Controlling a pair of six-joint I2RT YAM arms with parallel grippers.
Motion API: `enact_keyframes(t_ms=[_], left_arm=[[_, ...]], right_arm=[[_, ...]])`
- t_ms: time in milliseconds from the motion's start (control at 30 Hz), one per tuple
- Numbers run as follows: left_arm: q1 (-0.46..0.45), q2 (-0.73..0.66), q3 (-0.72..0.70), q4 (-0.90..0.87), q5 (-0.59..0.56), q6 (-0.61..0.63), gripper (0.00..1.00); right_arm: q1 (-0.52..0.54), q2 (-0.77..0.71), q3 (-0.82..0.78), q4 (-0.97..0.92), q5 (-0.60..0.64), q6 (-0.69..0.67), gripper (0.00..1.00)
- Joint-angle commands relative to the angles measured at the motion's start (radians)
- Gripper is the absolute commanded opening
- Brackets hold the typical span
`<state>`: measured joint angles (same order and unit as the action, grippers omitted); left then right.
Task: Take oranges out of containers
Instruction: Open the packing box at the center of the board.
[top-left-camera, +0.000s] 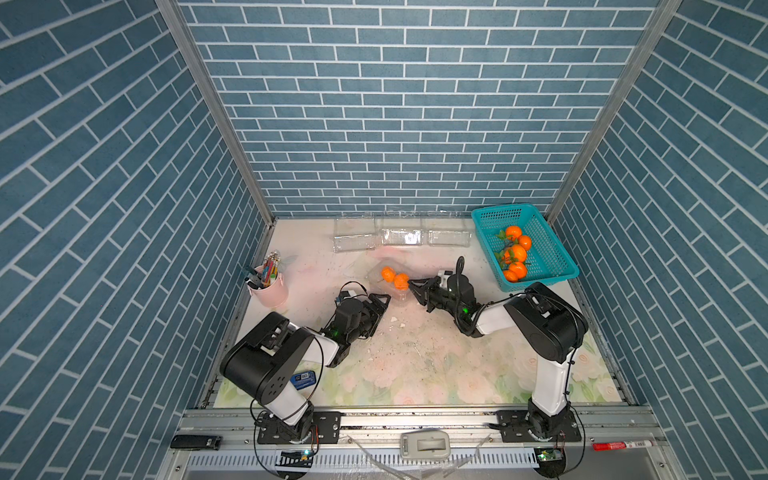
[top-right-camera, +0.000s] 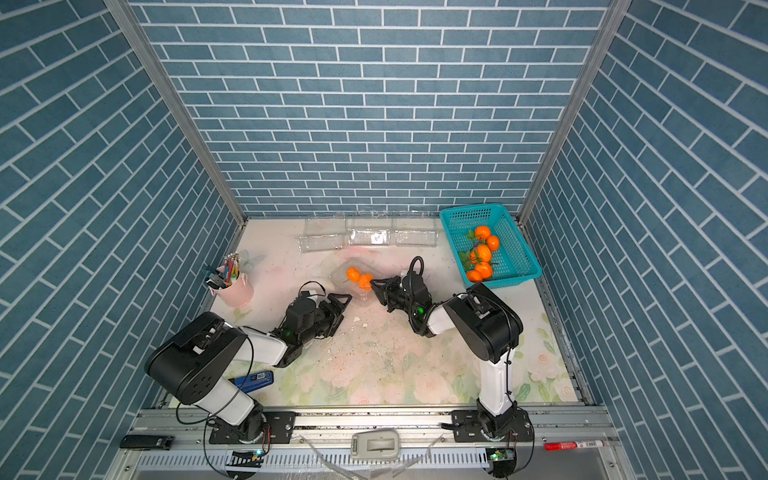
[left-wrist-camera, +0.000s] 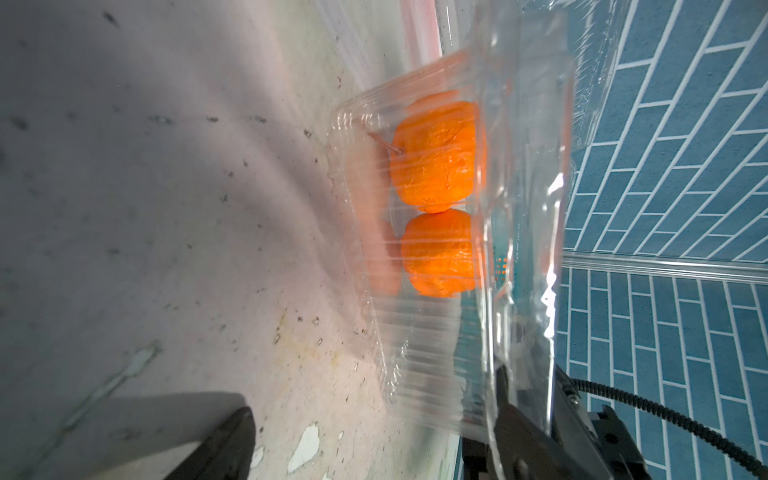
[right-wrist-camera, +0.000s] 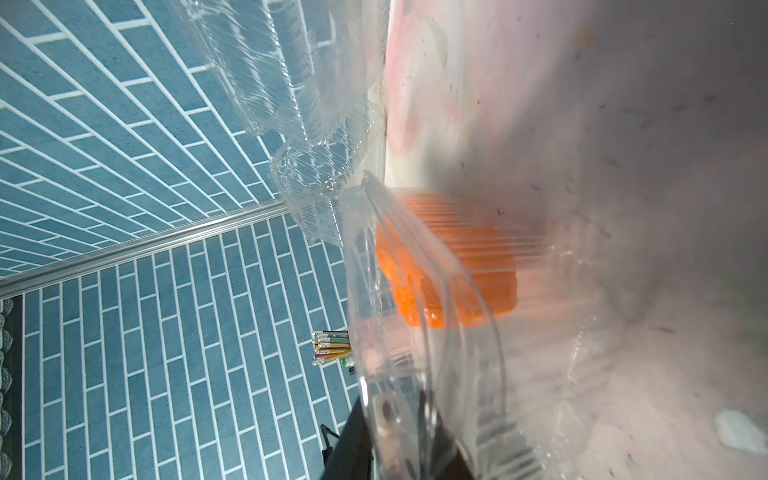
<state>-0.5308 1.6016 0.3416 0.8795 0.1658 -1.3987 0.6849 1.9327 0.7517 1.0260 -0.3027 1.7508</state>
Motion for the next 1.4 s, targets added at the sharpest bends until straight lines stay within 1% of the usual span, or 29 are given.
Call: enact_keyframes(t_ms=[0, 633, 800, 1167, 1367], left_arm=[[-0.005, 0.019, -0.035, -0.056, -0.028, -0.002, 0.92], [-0.006, 0.041, -0.032, -0.058, -0.038, -0.007, 0.92], [-0.005, 0.062, -0.033, -0.033, -0.035, -0.013, 0.92], [-0.005, 0.070, -0.036, -0.023, -0.035, -0.013, 0.91], [-0.006, 0.075, -0.033, -0.020, -0.032, -0.014, 0.91]], right_arm=[[0.005, 0.012, -0.006, 0.045, 0.011, 0.031, 0.22], [0.026, -0.001, -0.017, 0.065, 0.007, 0.040, 0.20], [0.041, -0.009, -0.017, 0.075, 0.010, 0.053, 0.20], [0.061, -0.005, 0.004, 0.092, 0.002, 0.072, 0.20], [0.079, 0.023, 0.037, 0.114, -0.013, 0.081, 0.20]])
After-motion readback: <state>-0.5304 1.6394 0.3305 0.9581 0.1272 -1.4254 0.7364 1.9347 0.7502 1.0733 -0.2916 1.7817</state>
